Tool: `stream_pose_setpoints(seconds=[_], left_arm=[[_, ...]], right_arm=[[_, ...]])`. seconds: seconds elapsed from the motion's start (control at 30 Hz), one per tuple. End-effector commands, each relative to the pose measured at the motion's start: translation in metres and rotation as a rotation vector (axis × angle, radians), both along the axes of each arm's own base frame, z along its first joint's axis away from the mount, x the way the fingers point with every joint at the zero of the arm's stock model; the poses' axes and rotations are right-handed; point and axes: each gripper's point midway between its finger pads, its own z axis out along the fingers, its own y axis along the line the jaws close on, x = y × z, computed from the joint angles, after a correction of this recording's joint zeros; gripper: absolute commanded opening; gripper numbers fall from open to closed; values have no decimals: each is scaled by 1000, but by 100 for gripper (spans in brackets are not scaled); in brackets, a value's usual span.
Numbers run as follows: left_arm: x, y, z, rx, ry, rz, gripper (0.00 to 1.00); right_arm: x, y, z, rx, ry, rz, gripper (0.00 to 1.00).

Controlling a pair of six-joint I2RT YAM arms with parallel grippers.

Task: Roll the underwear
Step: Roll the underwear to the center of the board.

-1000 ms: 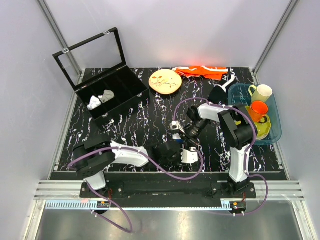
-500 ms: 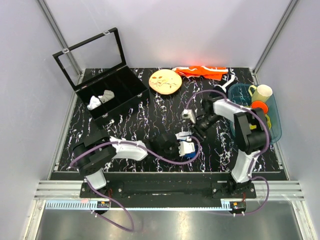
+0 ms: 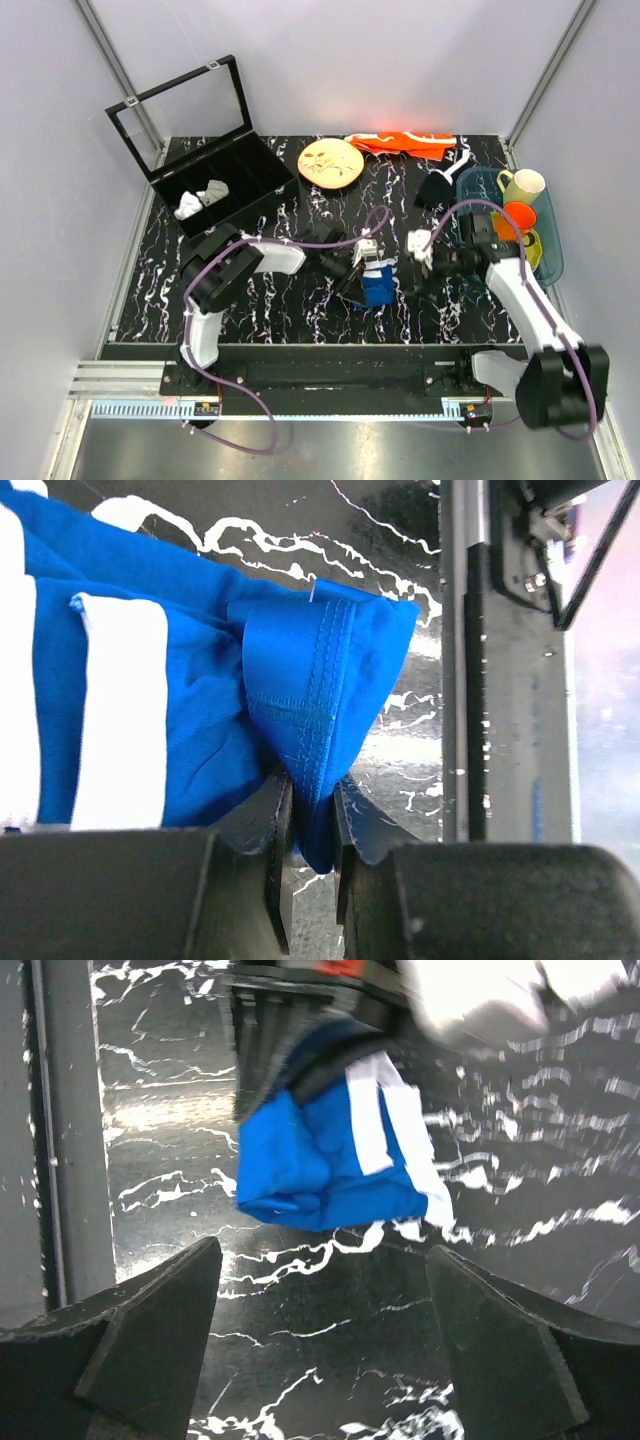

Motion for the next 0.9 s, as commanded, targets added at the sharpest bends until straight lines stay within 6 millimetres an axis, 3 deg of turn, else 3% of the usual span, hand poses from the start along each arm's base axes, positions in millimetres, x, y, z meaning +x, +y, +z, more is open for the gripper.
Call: stream_pose_setpoints(seconds=[0.0, 0.03, 0.17, 0.27, 0.53, 0.67, 0.7, 0.73, 0.77, 0.8, 0.87], left_arm=[[-22, 30, -48, 197, 329, 36, 18], [-12, 26, -47, 186, 333, 45, 19], [-8, 28, -55, 266, 453, 87, 20], [-3, 25, -56, 289, 464, 98, 22], [5, 22, -62, 327, 486, 124, 24], [21, 17, -57, 298, 447, 199, 27], [27, 14, -45, 265, 420, 217, 28], [27, 19, -46, 260, 422, 243, 31], [41, 12, -37, 198, 374, 283, 33], [54, 9, -10, 125, 305, 313, 36], [67, 14, 5, 33, 198, 396, 48]], right_arm=[[-13, 22, 12, 53, -332, 264, 91], [-14, 25, 4, 35, -294, 280, 89], [-18, 41, -27, -107, -336, 361, 88], [-21, 57, -36, -151, -359, 420, 88], [-25, 56, -79, -280, -319, 467, 81], [-27, 49, -100, -352, -233, 469, 61], [-26, 47, -103, -365, -217, 461, 56], [-29, 45, -108, -377, -174, 451, 51], [-27, 46, -107, -383, -162, 440, 46], [-27, 43, -111, -399, -131, 428, 35], [-26, 43, -110, -411, -86, 402, 27]])
